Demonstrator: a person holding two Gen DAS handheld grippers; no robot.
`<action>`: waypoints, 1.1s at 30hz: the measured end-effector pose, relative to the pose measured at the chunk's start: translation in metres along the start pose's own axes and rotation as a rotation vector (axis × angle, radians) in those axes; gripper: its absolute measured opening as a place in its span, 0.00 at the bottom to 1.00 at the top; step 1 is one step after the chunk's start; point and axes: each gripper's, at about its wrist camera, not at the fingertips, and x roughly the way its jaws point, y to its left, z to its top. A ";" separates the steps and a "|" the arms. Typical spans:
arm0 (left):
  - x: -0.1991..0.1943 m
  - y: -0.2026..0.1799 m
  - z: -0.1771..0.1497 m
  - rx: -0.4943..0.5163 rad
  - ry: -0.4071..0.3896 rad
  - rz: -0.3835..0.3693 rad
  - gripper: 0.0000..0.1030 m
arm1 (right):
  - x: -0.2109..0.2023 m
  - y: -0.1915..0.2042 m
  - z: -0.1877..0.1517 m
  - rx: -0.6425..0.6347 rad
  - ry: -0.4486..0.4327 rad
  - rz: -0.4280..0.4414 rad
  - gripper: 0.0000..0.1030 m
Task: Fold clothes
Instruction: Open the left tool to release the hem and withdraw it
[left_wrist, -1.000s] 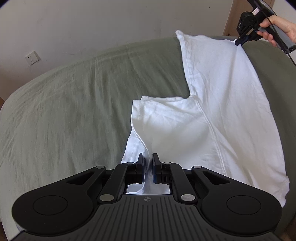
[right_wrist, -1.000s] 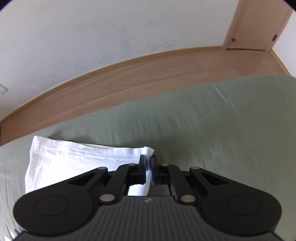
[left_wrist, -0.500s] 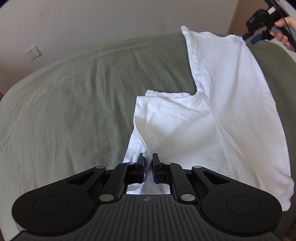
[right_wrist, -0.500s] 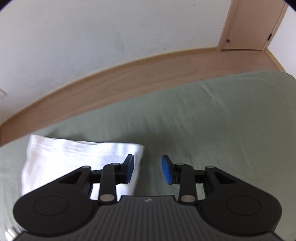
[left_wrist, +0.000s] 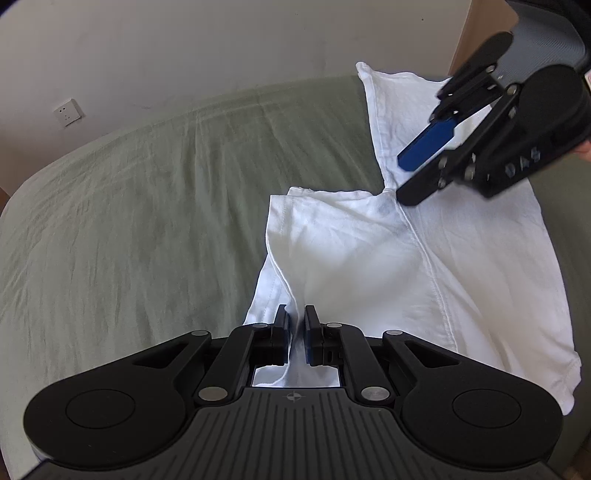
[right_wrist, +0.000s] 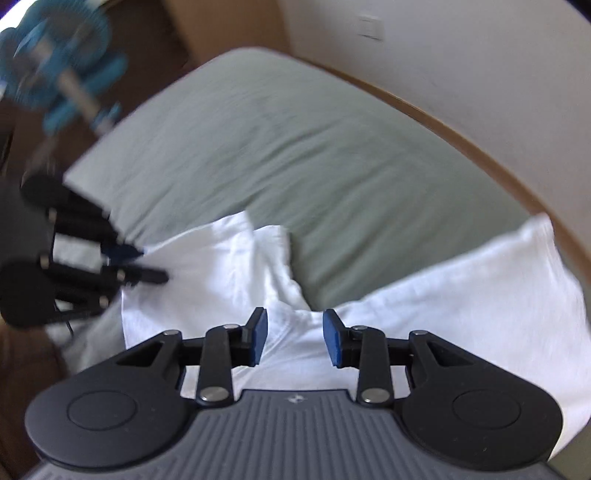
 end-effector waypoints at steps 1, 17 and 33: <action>0.000 0.000 0.000 -0.001 0.000 -0.001 0.08 | 0.005 0.005 0.003 -0.050 0.021 -0.004 0.35; -0.002 0.000 0.000 0.010 0.009 -0.008 0.08 | 0.030 0.032 0.009 -0.331 0.171 -0.053 0.32; -0.009 -0.005 0.001 -0.007 -0.031 -0.020 0.06 | -0.003 0.032 0.002 -0.270 0.163 -0.089 0.09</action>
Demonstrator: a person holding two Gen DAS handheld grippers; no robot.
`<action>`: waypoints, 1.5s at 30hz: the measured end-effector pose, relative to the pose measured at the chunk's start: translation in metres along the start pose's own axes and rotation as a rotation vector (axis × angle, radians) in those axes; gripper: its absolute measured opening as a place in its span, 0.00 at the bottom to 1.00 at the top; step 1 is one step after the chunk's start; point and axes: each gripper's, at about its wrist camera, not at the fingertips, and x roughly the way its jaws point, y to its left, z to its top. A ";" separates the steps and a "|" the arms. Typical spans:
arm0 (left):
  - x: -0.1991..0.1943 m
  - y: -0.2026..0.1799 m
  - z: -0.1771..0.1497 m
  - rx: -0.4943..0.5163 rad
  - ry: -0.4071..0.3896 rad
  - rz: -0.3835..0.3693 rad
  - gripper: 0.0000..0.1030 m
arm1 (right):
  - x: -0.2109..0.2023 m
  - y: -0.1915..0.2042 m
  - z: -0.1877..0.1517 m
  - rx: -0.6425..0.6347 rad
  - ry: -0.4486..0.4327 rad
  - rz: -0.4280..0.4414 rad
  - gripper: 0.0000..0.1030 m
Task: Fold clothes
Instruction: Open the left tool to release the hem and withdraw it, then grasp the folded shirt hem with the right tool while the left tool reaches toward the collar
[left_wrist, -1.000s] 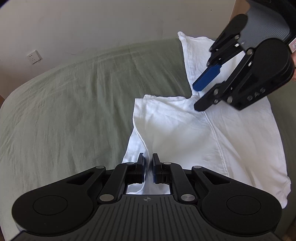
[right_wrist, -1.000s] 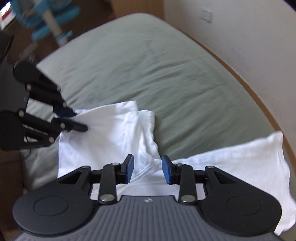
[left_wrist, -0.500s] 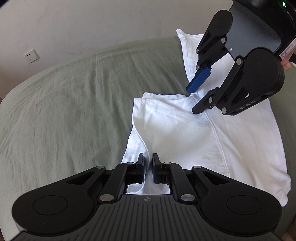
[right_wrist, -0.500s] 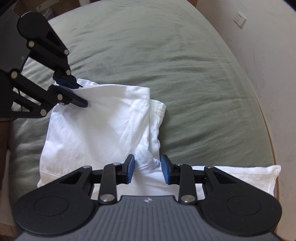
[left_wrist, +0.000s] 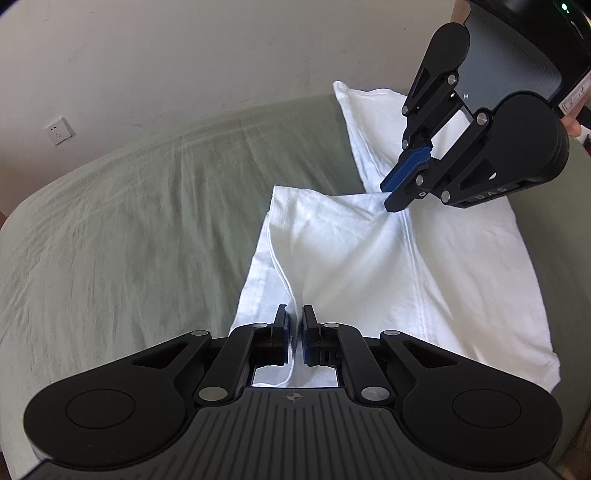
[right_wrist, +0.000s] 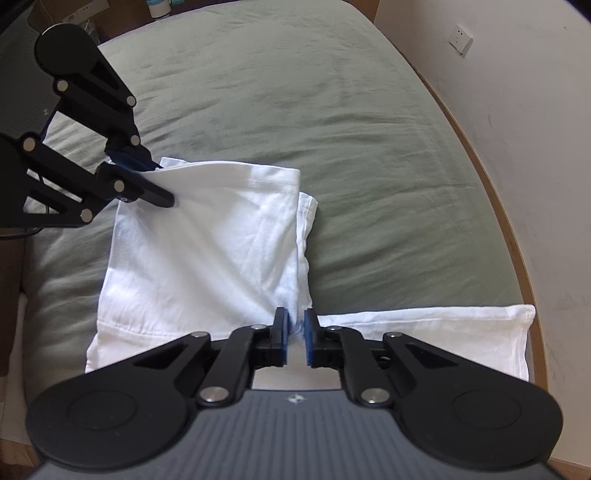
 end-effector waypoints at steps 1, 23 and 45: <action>0.004 0.001 0.000 -0.004 0.007 0.002 0.06 | 0.001 -0.001 0.000 0.007 0.005 0.002 0.09; 0.004 0.051 -0.007 -0.070 -0.038 0.061 0.31 | -0.012 -0.022 0.001 0.212 -0.124 -0.006 0.25; 0.013 0.014 -0.040 -0.046 -0.015 0.075 0.30 | 0.007 0.146 -0.146 0.478 -0.122 0.179 0.25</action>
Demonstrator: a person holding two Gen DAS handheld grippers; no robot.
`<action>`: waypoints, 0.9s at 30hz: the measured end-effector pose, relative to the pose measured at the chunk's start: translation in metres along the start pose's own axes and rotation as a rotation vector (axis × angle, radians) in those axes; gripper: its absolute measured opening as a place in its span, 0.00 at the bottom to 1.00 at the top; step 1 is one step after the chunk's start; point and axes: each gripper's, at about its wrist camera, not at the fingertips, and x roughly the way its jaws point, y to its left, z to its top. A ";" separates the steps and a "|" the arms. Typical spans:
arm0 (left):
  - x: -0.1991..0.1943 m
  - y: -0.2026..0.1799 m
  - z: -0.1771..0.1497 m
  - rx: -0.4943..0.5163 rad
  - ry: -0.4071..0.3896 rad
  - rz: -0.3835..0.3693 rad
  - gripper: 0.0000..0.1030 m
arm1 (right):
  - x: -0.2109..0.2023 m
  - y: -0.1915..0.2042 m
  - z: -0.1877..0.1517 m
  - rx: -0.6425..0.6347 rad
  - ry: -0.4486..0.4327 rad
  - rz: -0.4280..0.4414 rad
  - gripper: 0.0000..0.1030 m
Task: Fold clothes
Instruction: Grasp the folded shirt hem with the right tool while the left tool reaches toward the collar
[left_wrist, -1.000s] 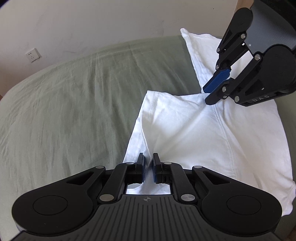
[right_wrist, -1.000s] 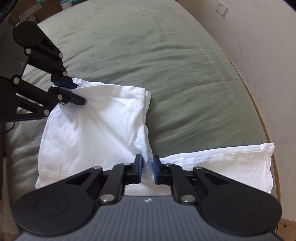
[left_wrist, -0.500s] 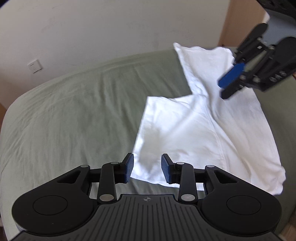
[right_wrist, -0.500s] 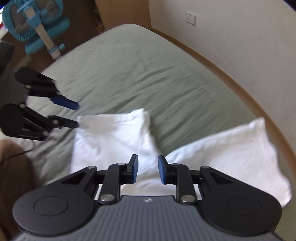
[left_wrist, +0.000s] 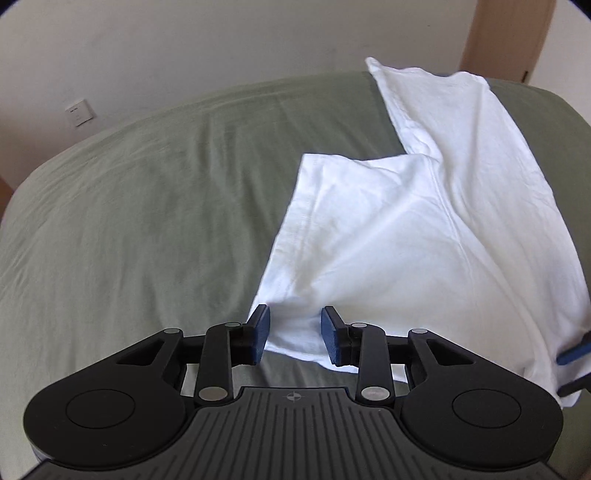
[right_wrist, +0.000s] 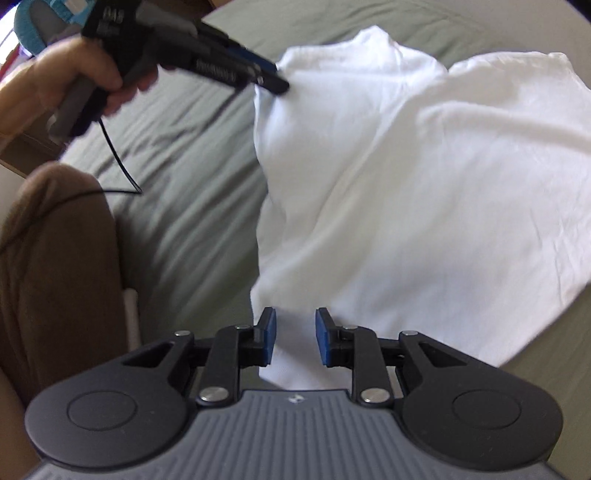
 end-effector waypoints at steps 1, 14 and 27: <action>-0.006 0.002 -0.002 0.007 -0.002 -0.013 0.30 | -0.007 0.004 -0.004 -0.005 -0.021 -0.011 0.25; -0.014 0.016 -0.032 -0.110 0.037 -0.084 0.31 | -0.021 0.043 -0.028 -0.098 -0.101 -0.111 0.25; 0.007 0.022 -0.024 -0.274 0.015 -0.119 0.30 | -0.024 0.063 -0.038 -0.182 -0.145 -0.156 0.25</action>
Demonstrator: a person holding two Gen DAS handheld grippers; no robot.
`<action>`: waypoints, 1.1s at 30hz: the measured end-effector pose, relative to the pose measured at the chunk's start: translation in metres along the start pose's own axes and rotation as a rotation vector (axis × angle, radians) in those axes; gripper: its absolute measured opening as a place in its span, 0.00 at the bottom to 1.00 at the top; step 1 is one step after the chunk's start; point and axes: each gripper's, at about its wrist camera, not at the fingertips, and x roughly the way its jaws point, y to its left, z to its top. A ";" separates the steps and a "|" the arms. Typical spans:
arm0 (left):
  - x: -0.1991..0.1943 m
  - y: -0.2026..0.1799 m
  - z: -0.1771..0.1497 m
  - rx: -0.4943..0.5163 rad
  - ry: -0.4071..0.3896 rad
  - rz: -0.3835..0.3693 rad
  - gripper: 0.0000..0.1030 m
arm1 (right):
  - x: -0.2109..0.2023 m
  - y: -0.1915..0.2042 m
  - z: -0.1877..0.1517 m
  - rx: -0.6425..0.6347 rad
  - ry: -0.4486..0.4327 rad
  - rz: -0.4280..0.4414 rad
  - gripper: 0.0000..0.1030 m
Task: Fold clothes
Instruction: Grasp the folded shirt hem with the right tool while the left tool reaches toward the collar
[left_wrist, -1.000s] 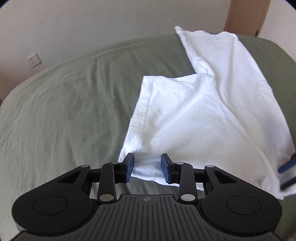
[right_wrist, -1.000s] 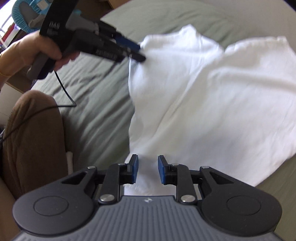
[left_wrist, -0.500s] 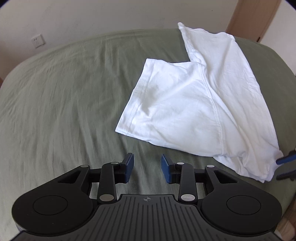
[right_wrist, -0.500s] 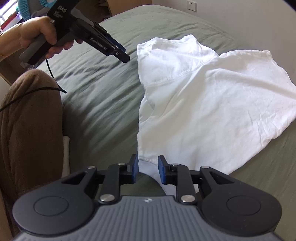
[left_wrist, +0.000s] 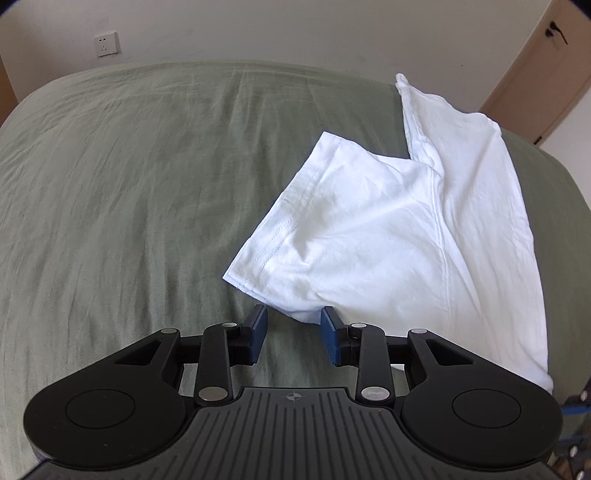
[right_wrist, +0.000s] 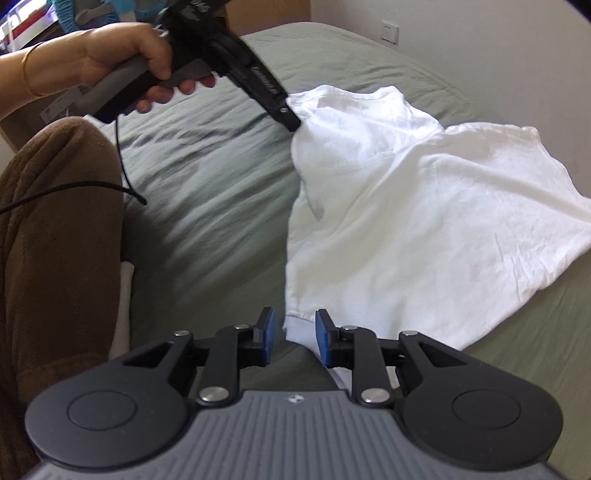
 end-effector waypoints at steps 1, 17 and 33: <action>0.001 -0.001 0.001 0.000 -0.004 0.006 0.30 | 0.002 0.003 0.001 -0.016 0.004 -0.009 0.25; -0.011 -0.001 0.004 0.017 -0.023 0.062 0.12 | 0.024 0.007 0.003 -0.050 0.043 -0.065 0.08; -0.008 0.046 -0.001 -0.311 -0.042 -0.181 0.15 | 0.024 -0.001 0.000 0.006 0.043 -0.055 0.09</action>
